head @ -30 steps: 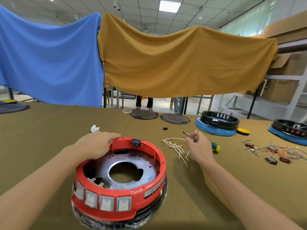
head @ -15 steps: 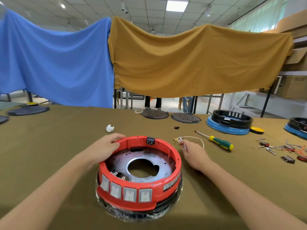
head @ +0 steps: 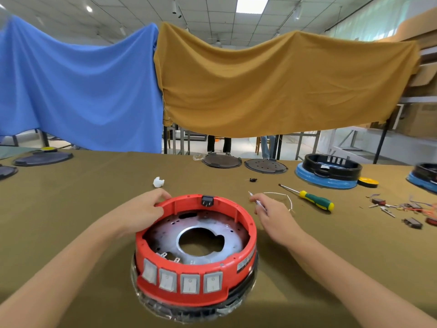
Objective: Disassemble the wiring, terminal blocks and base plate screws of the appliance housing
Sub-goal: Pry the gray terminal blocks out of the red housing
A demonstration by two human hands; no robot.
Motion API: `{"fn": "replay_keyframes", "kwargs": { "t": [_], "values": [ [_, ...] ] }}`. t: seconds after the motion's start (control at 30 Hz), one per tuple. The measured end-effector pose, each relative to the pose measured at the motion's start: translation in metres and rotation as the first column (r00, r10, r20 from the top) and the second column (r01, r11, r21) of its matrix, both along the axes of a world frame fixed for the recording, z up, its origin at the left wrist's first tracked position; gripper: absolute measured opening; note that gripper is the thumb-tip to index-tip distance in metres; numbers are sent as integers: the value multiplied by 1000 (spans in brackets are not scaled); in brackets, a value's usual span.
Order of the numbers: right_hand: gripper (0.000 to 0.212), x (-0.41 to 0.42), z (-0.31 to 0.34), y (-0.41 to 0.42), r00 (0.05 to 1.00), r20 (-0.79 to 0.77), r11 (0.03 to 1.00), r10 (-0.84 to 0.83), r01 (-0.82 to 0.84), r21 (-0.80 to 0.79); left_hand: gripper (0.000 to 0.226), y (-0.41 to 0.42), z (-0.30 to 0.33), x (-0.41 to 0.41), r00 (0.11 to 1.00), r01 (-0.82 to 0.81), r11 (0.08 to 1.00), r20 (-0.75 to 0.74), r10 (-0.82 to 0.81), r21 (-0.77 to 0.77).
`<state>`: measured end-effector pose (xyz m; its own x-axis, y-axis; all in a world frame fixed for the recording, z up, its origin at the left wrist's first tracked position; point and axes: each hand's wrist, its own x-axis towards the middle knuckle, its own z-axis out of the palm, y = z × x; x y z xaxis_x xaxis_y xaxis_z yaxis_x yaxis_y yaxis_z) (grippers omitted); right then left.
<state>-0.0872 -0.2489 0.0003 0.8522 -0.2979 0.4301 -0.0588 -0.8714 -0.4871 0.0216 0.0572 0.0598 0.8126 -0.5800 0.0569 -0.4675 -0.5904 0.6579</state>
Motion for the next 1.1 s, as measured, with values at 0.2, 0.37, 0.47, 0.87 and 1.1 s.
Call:
{"fn": "replay_keyframes", "kwargs": {
  "t": [0.2, 0.37, 0.47, 0.87, 1.1],
  "values": [
    [34, -2, -24, -2, 986, -160, 994, -52, 36, -99, 32, 1, 1, 2, 1000, 3, 998, 27, -4, 55],
    [29, -8, -19, 0, 992, -113, 996, -55, 46, -80, 33, -11, -2, 5, 995, 104, 993, -10, -104, -51],
    [27, -11, -12, 5, 996, -66, 998, -59, 57, -33, 33, -12, 1, 9, 992, 122, 992, -8, -122, -26],
    [31, 40, 60, 74, 952, -167, 964, 258, -242, 110, 25, -42, 6, 29, 940, 296, 940, 121, -317, 168],
    [18, 37, 58, 46, 997, -2, 904, 72, -64, 422, 30, -49, -5, 33, 859, 354, 885, 269, -435, 302]
  ]
}}
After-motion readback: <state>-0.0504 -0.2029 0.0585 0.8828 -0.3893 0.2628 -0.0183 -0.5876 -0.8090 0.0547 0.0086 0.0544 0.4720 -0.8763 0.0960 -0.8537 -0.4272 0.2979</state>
